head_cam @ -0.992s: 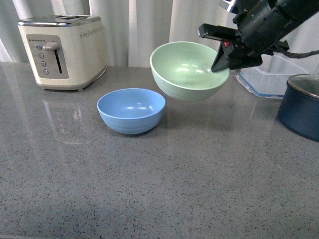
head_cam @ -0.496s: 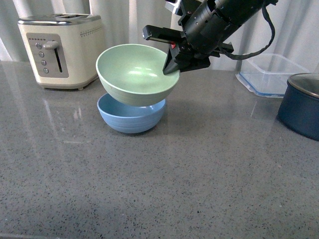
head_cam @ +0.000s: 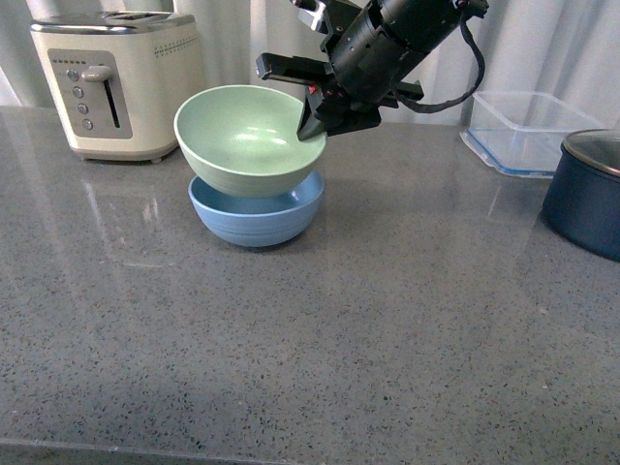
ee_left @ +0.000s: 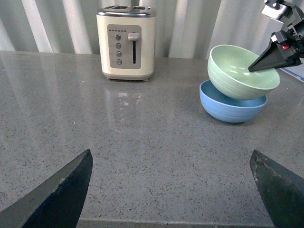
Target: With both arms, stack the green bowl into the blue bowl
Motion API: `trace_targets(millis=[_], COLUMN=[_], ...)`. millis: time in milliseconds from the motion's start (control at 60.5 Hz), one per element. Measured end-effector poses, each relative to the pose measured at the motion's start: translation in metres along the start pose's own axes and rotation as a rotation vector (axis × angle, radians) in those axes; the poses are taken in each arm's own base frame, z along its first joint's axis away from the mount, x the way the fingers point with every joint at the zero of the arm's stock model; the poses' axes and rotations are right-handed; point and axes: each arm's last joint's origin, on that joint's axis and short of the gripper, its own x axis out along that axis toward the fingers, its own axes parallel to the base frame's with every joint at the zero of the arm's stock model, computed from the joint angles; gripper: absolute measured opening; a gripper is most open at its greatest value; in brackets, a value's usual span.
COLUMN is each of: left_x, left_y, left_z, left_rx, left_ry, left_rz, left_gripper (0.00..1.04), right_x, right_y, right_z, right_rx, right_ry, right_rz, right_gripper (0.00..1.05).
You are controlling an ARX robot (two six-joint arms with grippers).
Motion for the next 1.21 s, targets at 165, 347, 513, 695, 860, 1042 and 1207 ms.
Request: trace_targets(millis=[165, 347, 513, 695, 860, 1042, 1207], left_x=[0.0, 0.0, 0.0, 0.0, 0.0, 0.0, 0.0], left_y=[0.0, 0.0, 0.0, 0.0, 0.0, 0.0, 0.0], left_z=[0.0, 0.0, 0.0, 0.0, 0.0, 0.0, 0.0], left_rx=[0.0, 0.0, 0.0, 0.0, 0.0, 0.0, 0.0], left_ry=[0.0, 0.0, 0.0, 0.0, 0.0, 0.0, 0.0], left_rz=[0.0, 0.0, 0.0, 0.0, 0.0, 0.0, 0.0], left_gripper=[0.98, 0.98, 0.98, 0.98, 0.98, 0.98, 0.98], right_x=[0.005, 0.007, 0.004, -0.011, -0.046, -0.112, -0.184], right_y=[-0.007, -0.015, -0.019, -0.022, -0.028, -0.047, -0.066], right_z=[-0.003, -0.006, -0.006, -0.01, -0.016, -0.038, -0.102], right_rx=[0.006, 0.027, 0.043, 0.063, 0.081, 0.135, 0.243], right_ry=[0.012, 0.03, 0.018, -0.006, -0.064, -0.152, -0.175], right_rz=[-0.009, -0.013, -0.009, -0.013, -0.038, -0.125, -0.289], right_gripper=[0.01, 0.24, 0.55, 0.84, 0.95, 0.95, 0.95])
